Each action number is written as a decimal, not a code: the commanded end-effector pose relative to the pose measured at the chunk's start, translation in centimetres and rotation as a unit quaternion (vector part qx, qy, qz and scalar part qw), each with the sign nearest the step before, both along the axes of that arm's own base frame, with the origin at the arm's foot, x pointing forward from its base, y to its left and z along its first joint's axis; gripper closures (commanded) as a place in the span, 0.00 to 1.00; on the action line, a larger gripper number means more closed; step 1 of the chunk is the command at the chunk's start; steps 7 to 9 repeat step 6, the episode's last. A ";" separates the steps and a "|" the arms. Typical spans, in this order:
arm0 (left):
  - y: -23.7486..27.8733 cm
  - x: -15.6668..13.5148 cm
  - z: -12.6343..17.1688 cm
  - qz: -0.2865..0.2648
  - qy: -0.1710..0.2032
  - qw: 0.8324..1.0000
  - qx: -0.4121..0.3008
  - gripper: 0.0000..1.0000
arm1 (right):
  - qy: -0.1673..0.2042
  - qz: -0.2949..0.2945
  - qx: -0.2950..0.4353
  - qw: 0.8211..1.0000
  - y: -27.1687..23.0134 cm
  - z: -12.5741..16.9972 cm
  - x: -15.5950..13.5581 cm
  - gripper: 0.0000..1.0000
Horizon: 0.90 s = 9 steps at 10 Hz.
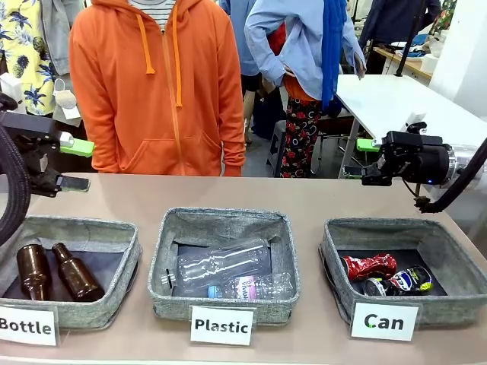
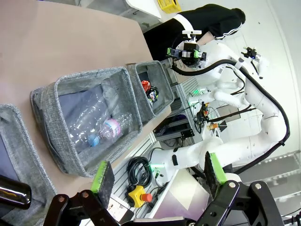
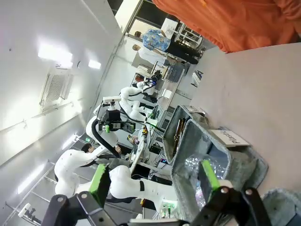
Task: Sort the can waste into the basket.
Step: Pick up the can waste from the table and place it in the right Fabric basket.
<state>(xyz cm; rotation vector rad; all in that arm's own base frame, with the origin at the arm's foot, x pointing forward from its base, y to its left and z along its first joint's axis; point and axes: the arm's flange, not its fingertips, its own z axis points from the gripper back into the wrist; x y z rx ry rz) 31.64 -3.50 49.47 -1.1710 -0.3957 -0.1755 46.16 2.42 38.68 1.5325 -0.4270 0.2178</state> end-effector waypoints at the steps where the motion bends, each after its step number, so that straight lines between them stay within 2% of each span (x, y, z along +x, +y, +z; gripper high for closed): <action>1: 0.0 -0.5 0.1 -0.001 0.003 1.000 -0.009 0.00 | -0.003 -0.005 0.005 1.000 0.2 0.5 0.3 0.00; 9: 0.0 -0.5 0.1 -0.001 0.003 1.000 -0.009 0.00 | -0.003 -0.005 0.005 1.000 0.2 0.5 0.3 0.00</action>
